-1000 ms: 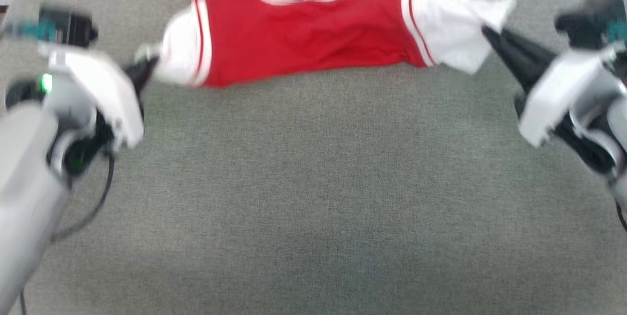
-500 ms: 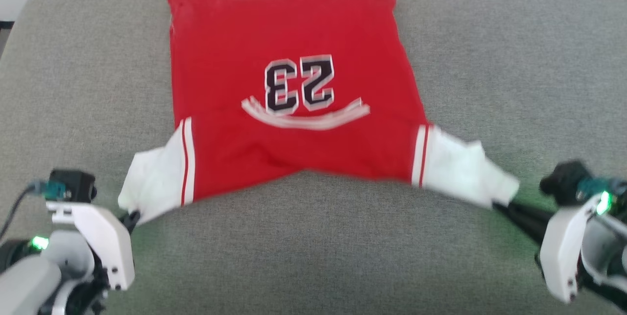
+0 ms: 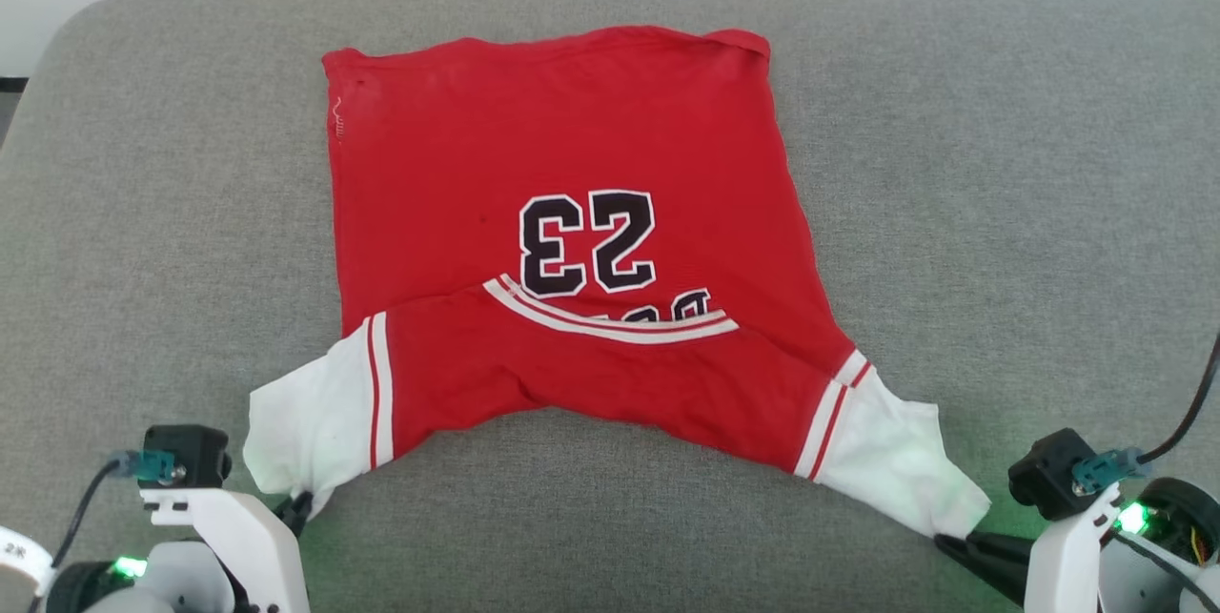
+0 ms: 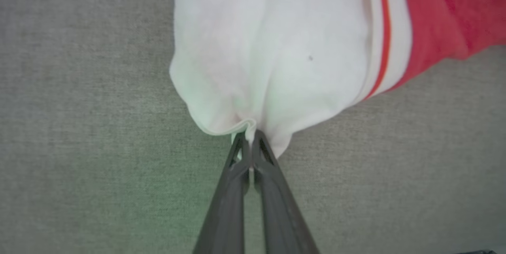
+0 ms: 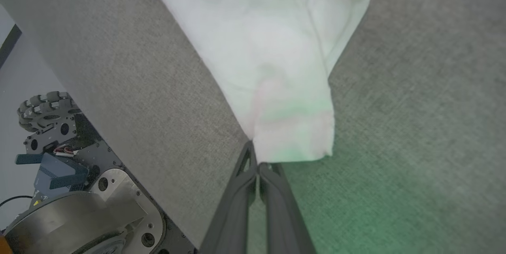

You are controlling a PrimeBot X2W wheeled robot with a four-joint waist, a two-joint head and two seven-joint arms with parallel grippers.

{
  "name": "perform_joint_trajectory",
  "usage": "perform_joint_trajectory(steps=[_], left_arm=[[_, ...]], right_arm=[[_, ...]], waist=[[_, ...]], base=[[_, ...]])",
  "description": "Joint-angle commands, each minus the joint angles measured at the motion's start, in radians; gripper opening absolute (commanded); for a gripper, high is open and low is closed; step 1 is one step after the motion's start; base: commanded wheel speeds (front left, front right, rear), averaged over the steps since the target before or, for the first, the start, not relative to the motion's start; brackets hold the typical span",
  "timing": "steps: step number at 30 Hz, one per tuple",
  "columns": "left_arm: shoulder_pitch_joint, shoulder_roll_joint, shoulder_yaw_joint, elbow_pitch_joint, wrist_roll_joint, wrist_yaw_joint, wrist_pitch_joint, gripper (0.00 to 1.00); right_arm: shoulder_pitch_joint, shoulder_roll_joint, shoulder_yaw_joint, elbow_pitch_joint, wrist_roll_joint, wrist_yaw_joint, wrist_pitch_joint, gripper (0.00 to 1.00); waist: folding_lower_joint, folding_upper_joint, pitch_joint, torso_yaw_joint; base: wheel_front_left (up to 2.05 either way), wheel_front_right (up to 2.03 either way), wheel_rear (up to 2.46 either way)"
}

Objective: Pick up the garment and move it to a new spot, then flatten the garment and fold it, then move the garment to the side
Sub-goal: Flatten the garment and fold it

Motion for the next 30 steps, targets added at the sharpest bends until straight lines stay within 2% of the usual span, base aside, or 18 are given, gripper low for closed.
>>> perform_joint_trajectory(steps=[1,2,3,5,13,17,20,24,26,30], left_arm=[[0.017,-0.006,0.0,-0.001,-0.009,0.0,-0.014,0.0],[0.02,-0.007,0.003,0.0,-0.004,0.004,-0.024,0.0],[0.023,-0.008,0.002,-0.001,0.006,0.006,-0.035,0.0],[0.024,-0.018,0.005,-0.005,0.015,-0.002,-0.064,0.0],[-0.028,-0.062,0.003,0.0,0.074,-0.031,-0.154,0.0],[-0.06,-0.093,-0.006,0.004,0.092,-0.045,-0.167,0.0],[-0.091,-0.124,-0.016,0.008,0.107,-0.054,-0.168,0.0],[-0.14,-0.168,-0.037,0.024,0.131,-0.072,-0.161,0.0],[-0.154,-0.181,-0.041,0.03,0.133,-0.076,-0.162,0.0],[-0.201,-0.228,-0.059,0.057,0.152,-0.099,-0.164,0.0]], right_arm=[[0.025,0.006,0.008,0.008,0.0,0.0,0.017,0.08],[0.031,0.01,0.001,0.009,0.009,0.0,0.022,0.18],[0.034,0.012,-0.012,0.01,0.012,0.0,0.028,0.32],[0.044,0.012,-0.035,-0.005,0.015,0.0,0.052,1.0],[0.062,0.019,-0.26,-0.148,0.012,0.0,0.166,1.0],[0.043,0.06,-0.416,-0.225,-0.052,0.0,0.216,1.0],[-0.005,0.12,-0.512,-0.254,-0.13,0.0,0.253,1.0],[-0.12,0.208,-0.57,-0.218,-0.211,0.0,0.301,1.0],[-0.156,0.222,-0.575,-0.196,-0.23,0.0,0.311,1.0],[-0.308,0.274,-0.565,-0.061,-0.279,0.0,0.331,1.0]], waist=[[0.0,-0.0001,-0.002,0.001],[0.0,-0.0001,-0.004,0.001],[0.0,-0.0001,-0.005,0.002],[0.0,-0.0001,-0.007,0.008],[0.0,-0.0001,0.012,0.051],[0.0,-0.0001,0.039,0.085],[0.0,-0.0001,0.065,0.115],[0.0,-0.0001,0.104,0.161],[0.0,-0.0001,0.113,0.173],[0.0,-0.0001,0.146,0.221]], base=[[0.0,0.0,0.0],[0.0,0.0,0.0],[0.0,0.0,0.0],[0.0,0.0,0.0],[0.0,0.0,0.0],[0.0,0.0,0.0],[0.0,0.0,0.0],[0.0,0.0,0.0],[0.0,0.0,0.0],[0.0,0.0,0.0]])
